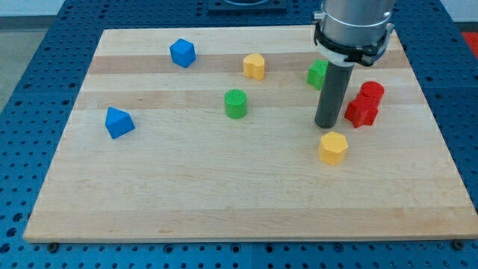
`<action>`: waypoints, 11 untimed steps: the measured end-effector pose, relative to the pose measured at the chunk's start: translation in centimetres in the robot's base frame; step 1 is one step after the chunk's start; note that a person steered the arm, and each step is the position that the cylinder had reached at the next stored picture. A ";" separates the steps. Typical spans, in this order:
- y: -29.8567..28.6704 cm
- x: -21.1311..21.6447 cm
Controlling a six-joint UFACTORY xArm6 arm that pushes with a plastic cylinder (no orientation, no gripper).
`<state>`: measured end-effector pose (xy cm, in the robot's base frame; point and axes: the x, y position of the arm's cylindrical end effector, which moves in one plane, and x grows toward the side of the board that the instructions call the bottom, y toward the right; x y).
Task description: Push yellow heart towards blue cube
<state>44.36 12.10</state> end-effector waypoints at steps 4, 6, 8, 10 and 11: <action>-3.4 -1.8; -8.1 -9.9; -9.6 -12.9; -17.0 -10.7; -16.4 -12.5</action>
